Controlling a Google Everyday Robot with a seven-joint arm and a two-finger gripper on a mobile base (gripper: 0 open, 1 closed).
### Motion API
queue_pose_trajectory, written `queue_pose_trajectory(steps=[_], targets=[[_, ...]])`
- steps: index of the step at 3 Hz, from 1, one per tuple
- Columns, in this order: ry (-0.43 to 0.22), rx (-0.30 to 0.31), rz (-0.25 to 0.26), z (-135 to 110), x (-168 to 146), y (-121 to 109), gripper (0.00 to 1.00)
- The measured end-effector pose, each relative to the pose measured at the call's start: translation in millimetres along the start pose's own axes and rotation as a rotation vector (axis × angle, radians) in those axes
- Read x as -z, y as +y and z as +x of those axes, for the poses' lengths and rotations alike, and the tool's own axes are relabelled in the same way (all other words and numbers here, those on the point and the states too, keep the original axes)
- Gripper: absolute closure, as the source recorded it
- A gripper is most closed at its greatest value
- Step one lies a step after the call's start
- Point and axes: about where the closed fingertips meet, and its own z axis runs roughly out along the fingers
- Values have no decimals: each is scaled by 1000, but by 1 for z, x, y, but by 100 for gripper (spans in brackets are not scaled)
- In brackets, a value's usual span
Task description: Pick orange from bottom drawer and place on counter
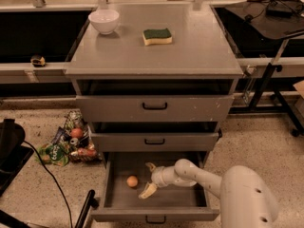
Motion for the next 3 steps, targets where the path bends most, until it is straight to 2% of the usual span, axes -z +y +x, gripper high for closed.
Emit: queue_pose_trajectory(steps=[1, 3], targets=[[3, -15, 10, 19, -32, -10, 0], [16, -16, -1, 32, -78, -16, 0]])
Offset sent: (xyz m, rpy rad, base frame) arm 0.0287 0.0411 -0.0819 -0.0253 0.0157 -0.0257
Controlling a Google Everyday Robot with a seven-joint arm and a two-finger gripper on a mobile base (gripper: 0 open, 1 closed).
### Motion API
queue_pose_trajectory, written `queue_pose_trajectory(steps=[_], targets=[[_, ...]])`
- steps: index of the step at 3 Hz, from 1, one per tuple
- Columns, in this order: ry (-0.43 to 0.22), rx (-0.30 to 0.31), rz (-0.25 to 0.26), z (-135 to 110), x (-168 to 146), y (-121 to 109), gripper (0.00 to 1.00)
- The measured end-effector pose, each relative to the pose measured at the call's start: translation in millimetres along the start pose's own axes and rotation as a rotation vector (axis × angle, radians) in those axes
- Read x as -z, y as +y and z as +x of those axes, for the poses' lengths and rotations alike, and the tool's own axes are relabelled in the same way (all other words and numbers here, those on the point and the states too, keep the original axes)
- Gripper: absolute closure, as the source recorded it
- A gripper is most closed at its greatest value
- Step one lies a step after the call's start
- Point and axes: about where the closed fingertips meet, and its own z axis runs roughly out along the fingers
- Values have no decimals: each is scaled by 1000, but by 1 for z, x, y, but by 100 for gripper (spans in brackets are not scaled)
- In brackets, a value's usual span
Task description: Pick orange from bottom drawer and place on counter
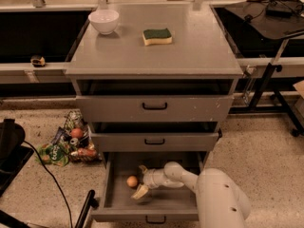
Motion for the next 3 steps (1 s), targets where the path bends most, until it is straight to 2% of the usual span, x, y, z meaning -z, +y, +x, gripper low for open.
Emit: queue_pose_trajectory(steps=[1, 2, 3], targets=[[-1, 6, -10, 0, -14, 1, 18], [-10, 11, -14, -1, -20, 3, 41], [-30, 26, -5, -4, -15, 5, 65]])
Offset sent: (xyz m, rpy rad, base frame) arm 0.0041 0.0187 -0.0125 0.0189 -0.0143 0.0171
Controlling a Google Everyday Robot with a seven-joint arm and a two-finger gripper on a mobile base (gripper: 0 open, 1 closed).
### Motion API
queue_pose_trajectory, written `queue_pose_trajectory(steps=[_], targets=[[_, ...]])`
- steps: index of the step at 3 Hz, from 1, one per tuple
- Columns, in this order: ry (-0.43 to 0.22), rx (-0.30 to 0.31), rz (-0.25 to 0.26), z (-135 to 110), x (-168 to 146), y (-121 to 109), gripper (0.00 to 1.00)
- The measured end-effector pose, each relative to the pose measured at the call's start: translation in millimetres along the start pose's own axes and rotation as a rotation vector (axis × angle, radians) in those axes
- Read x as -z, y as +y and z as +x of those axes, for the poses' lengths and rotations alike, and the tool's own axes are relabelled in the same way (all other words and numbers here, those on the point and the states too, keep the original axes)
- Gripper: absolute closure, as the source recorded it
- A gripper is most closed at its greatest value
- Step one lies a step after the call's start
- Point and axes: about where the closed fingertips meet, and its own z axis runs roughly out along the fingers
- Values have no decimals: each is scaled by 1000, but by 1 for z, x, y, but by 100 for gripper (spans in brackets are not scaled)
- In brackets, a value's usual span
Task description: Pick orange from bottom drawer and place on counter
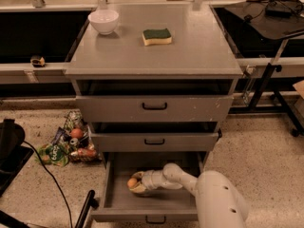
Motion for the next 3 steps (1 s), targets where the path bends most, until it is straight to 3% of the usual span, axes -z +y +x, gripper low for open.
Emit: queue_pose_trajectory(steps=[1, 2, 3], targets=[[-70, 42, 3, -15, 28, 12, 88], [-166, 109, 4, -32, 85, 33, 100], [-182, 178, 10, -47, 144, 52, 100]])
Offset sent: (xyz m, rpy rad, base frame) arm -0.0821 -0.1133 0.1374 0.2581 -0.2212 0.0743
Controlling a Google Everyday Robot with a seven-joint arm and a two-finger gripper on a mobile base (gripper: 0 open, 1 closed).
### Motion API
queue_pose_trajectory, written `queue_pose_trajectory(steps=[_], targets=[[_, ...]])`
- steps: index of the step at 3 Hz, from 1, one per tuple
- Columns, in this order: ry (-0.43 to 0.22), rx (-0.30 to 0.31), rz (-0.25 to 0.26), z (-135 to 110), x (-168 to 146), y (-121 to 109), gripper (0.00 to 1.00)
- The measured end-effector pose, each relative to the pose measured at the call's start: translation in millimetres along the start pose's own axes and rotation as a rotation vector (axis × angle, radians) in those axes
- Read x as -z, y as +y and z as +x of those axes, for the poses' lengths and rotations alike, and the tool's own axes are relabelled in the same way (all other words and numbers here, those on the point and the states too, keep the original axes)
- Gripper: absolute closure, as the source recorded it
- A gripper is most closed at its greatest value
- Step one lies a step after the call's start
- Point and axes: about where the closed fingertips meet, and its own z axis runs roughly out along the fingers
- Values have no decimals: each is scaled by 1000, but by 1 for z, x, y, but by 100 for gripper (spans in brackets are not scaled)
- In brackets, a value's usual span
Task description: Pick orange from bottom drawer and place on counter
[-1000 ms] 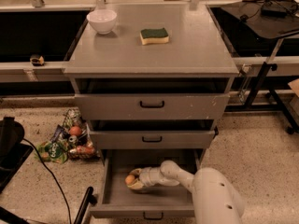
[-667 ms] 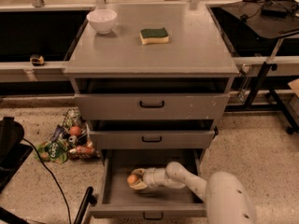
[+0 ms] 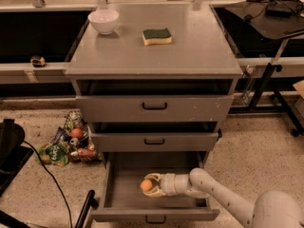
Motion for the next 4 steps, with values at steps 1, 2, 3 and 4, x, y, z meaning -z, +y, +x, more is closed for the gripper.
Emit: queue_pose_trajectory(steps=[1, 2, 3, 4], targets=[[-5, -5, -9, -3, 2, 8, 100], [-30, 25, -42, -14, 2, 11, 100], [-46, 176, -49, -64, 34, 7, 100], [-40, 350, -69, -141, 77, 20, 100]])
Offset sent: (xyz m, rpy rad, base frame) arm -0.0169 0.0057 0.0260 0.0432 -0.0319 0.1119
